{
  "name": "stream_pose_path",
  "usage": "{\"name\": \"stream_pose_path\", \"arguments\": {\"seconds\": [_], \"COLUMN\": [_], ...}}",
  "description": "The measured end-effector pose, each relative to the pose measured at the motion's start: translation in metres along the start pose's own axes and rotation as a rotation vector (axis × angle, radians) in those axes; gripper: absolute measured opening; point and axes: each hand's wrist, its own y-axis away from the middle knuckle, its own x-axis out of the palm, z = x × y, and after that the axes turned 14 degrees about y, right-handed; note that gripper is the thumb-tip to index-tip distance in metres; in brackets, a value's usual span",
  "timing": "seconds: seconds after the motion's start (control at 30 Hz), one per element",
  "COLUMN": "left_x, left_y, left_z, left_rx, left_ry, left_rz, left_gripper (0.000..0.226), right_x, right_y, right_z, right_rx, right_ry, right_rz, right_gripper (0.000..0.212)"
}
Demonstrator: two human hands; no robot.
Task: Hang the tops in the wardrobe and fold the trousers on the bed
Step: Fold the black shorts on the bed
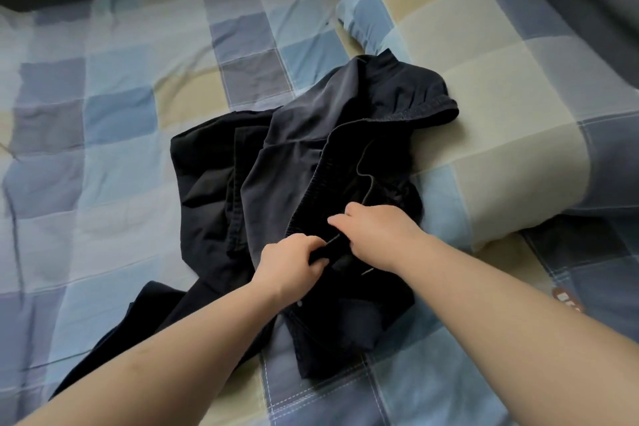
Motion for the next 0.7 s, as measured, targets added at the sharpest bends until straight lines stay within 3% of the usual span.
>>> {"name": "stream_pose_path", "arguments": {"seconds": [0.13,0.27,0.37,0.57,0.7], "left_x": [-0.009,-0.024,-0.042,-0.097,-0.135], "left_y": [0.036,0.077,0.105,0.157,0.184], "left_z": [-0.01,-0.026,-0.038,-0.059,-0.075], "left_rx": [0.16,0.138,0.126,0.44,0.598], "left_ry": [-0.05,0.105,0.141,-0.264,-0.303], "left_rz": [0.055,0.008,0.009,0.101,0.13], "left_gripper": [0.025,0.019,0.014,0.025,0.028], "right_x": [-0.015,-0.041,-0.071,-0.155,-0.226], "right_y": [0.02,0.049,0.07,0.114,0.149], "right_z": [0.028,0.048,0.058,0.055,0.058], "right_rx": [-0.098,-0.16,-0.135,-0.214,-0.375], "right_ry": [-0.017,-0.271,-0.265,-0.073,-0.063], "right_rz": [0.069,0.128,0.137,0.033,0.025], "right_gripper": [0.029,0.032,0.034,0.033,0.023]}}
